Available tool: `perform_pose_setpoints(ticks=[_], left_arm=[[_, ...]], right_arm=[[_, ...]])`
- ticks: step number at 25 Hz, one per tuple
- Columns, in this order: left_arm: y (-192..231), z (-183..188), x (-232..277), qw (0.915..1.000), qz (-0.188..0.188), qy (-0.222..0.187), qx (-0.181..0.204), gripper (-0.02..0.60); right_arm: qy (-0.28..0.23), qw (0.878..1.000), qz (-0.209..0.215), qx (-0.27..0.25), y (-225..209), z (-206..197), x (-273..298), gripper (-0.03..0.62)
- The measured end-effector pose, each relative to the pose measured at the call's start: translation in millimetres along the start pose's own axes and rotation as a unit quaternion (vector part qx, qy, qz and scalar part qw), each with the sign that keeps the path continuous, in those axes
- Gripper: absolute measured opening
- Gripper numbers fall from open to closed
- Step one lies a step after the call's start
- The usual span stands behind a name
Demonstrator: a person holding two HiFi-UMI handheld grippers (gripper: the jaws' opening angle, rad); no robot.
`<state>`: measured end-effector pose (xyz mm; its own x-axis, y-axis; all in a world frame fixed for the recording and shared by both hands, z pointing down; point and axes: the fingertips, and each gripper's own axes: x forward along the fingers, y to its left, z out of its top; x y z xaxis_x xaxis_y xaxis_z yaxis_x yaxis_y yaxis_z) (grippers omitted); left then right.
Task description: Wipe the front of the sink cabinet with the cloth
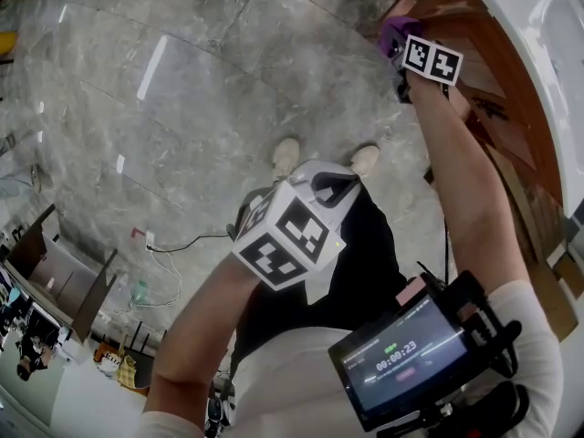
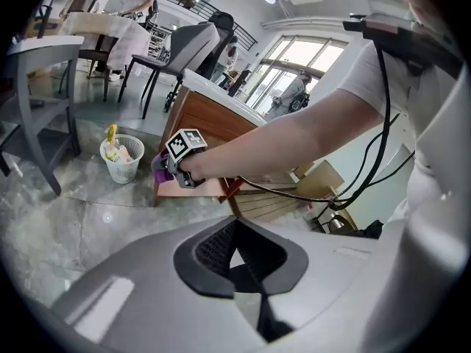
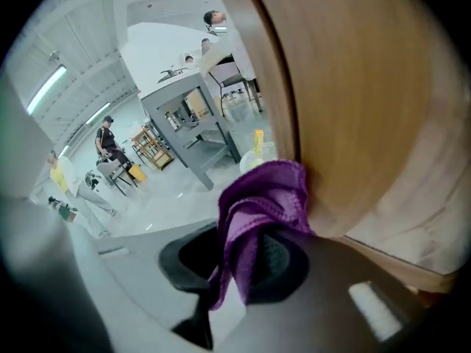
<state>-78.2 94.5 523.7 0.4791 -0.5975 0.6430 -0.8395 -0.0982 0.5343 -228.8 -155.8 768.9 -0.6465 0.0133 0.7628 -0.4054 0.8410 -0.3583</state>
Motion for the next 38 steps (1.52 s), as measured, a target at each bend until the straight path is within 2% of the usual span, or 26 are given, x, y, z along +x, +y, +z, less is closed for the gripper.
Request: perform_pose_setpoints(ticks=[6, 13, 18, 24, 29, 34, 38], left_arm=[[-6.5, 7.7, -15.9, 0.9999, -0.004, -0.010, 0.001, 0.008], [-31.3, 29.9, -38.8, 0.9989, -0.019, -0.004, 0.043, 0.007], [-60.9, 56.6, -59.7, 0.9965, -0.041, -0.011, 0.071, 0.008], [-103.2, 77.0, -84.0, 0.9913, -0.072, -0.006, 0.110, 0.006], [-118.8, 98.5, -113.5, 0.9890, -0.074, -0.009, 0.128, 0.006], [-158.8, 103.5, -123.4, 0.9826, -0.082, 0.006, 0.167, 0.006], [-190.9, 112.2, -127.1, 0.9803, -0.093, -0.003, 0.174, 0.007]], right_arm=[[-0.009, 0.999, 0.034, -0.019, 37.9, 6.9, -19.0, 0.081], [-0.009, 0.998, 0.051, -0.031, 66.2, -10.0, -88.5, 0.081], [-0.008, 0.998, 0.049, -0.039, 75.9, -20.8, -167.7, 0.081], [-0.048, 0.999, 0.026, -0.006, 78.0, -18.3, -272.7, 0.081], [-0.076, 0.997, 0.009, 0.011, 96.3, -27.8, -357.6, 0.081], [-0.094, 0.995, 0.004, 0.017, 122.0, -44.4, -429.6, 0.081], [-0.102, 0.995, 0.001, 0.010, 142.1, -61.4, -476.4, 0.081]])
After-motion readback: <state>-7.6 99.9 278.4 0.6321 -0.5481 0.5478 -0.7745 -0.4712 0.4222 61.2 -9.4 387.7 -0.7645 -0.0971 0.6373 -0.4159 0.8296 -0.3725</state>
